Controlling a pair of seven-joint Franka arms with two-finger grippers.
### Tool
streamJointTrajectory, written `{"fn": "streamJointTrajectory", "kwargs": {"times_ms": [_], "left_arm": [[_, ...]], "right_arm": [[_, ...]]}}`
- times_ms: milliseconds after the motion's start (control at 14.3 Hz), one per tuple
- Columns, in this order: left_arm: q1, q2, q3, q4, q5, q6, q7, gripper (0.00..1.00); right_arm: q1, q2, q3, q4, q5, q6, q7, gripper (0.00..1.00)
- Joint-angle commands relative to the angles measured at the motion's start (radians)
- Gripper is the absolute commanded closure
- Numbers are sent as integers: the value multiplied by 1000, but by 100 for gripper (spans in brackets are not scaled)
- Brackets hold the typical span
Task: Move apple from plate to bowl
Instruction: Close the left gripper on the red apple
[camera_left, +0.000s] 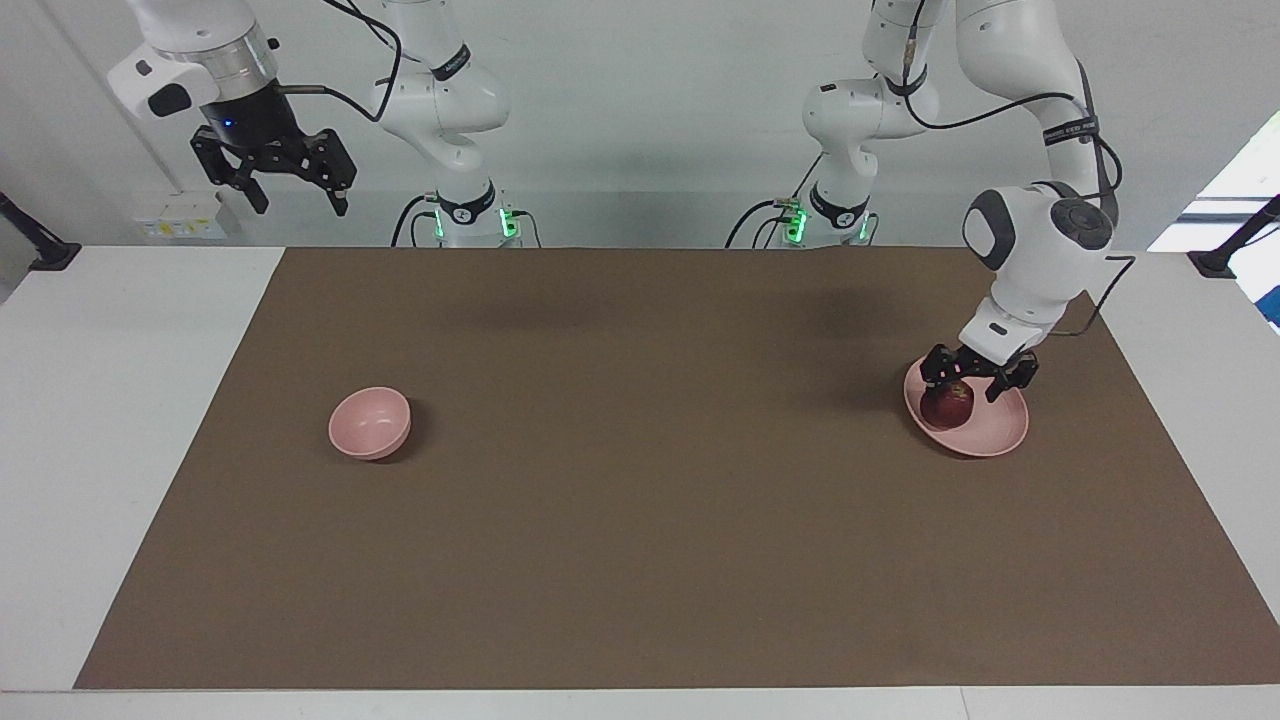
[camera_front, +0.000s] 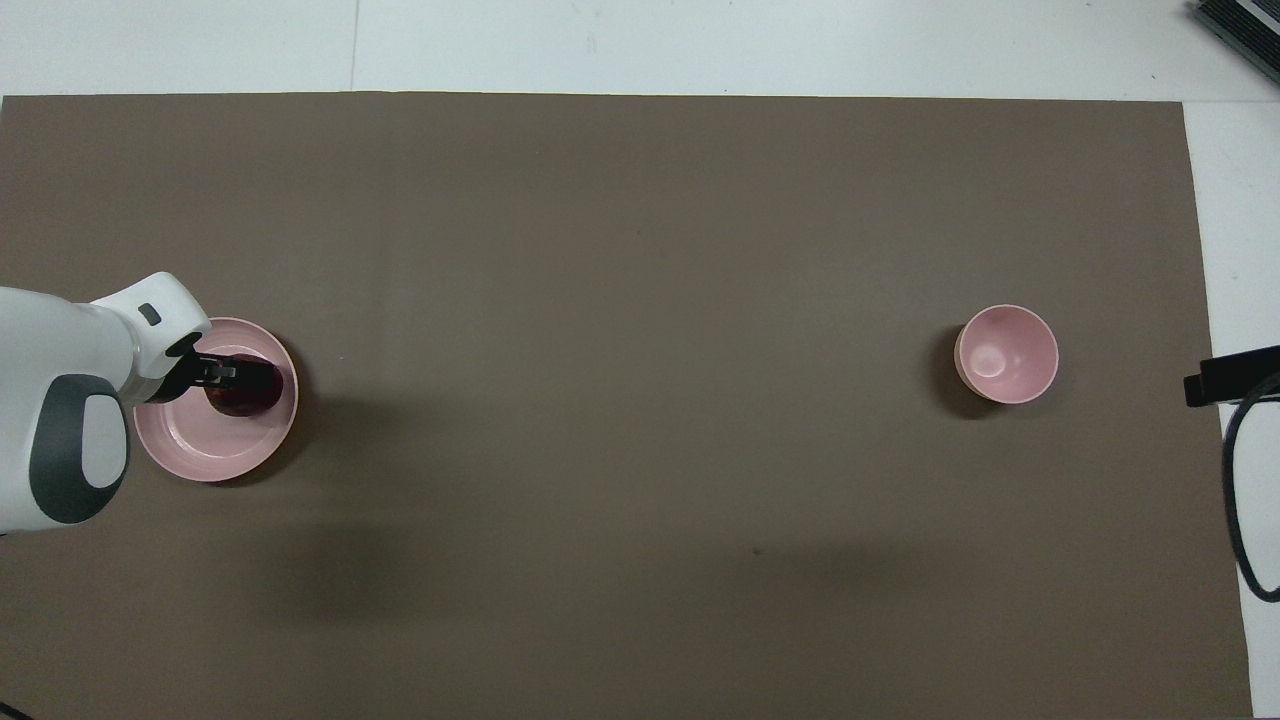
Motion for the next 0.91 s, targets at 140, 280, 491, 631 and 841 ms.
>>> {"fn": "streamJointTrajectory", "kwargs": {"times_ms": [140, 280, 491, 631, 841], "left_arm": [[26, 4, -6, -36, 11, 43, 14, 0], [26, 4, -6, -36, 11, 43, 14, 7], [25, 8, -6, -27, 11, 52, 14, 28], [25, 13, -6, -19, 12, 65, 16, 63], [23, -5, -6, -4, 12, 74, 20, 100]], "right_arm": [[-11, -18, 7, -22, -18, 0, -30, 0], [-11, -18, 5, -22, -16, 0, -30, 0], [-13, -18, 5, -22, -16, 0, -30, 0], [-13, -19, 5, -22, -16, 0, -30, 0], [-13, -19, 5, -22, -16, 0, -30, 0]]}}
